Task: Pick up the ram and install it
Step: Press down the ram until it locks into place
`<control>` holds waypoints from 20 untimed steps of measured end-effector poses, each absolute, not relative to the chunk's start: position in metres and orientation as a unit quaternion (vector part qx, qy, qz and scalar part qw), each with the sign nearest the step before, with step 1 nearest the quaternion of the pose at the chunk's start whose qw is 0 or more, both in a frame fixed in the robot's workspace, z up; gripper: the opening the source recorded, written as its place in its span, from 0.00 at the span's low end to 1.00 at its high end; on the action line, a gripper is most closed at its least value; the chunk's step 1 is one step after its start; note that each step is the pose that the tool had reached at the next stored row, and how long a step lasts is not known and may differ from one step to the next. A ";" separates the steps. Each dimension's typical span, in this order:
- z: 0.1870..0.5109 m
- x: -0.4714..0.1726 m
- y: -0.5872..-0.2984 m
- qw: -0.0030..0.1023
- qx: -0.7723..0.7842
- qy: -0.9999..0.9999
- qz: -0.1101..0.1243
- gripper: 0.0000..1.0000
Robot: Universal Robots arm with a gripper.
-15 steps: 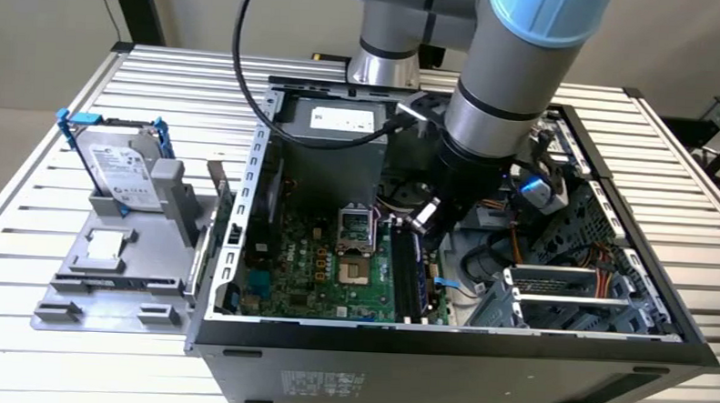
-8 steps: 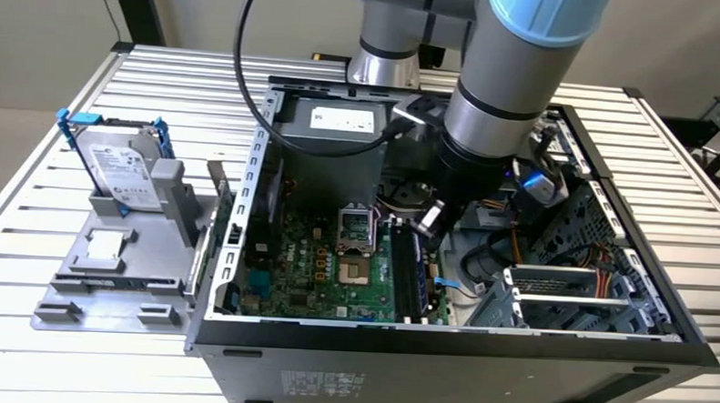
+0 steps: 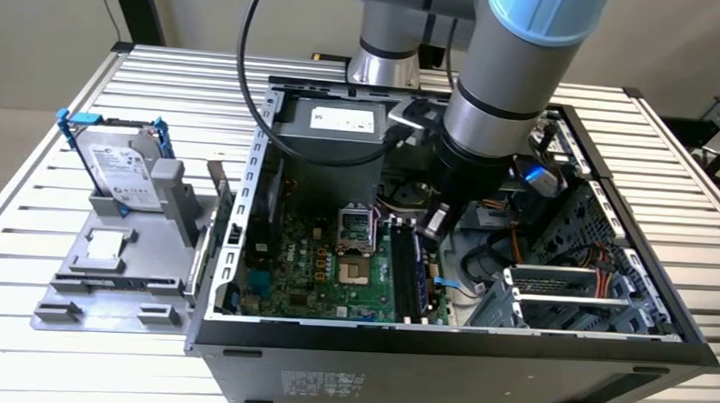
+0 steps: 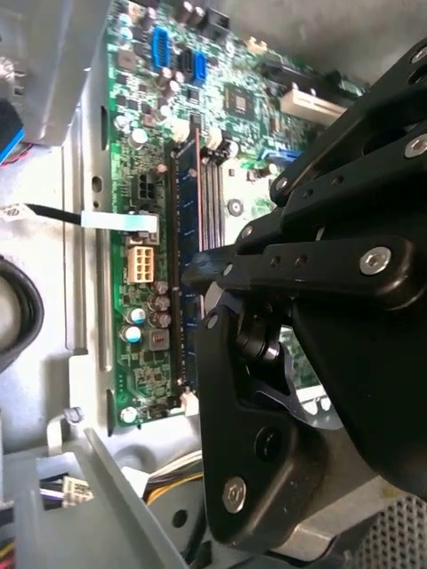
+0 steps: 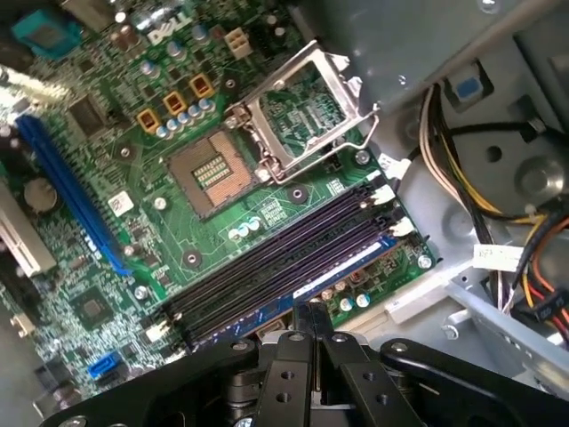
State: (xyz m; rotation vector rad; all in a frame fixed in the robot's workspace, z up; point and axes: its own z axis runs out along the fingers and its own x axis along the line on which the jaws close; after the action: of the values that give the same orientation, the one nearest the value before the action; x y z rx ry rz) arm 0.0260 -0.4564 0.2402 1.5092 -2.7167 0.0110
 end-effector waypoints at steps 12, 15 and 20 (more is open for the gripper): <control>0.240 0.024 -0.456 0.016 0.565 -0.825 0.005 0.00; 0.240 0.023 -0.456 0.016 0.581 -0.814 0.006 0.00; 0.239 0.021 -0.456 0.015 0.606 -0.796 0.007 0.00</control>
State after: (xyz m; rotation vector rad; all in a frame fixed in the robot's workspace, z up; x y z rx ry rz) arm 0.0211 -0.4564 0.2389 1.8848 -2.4759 0.0214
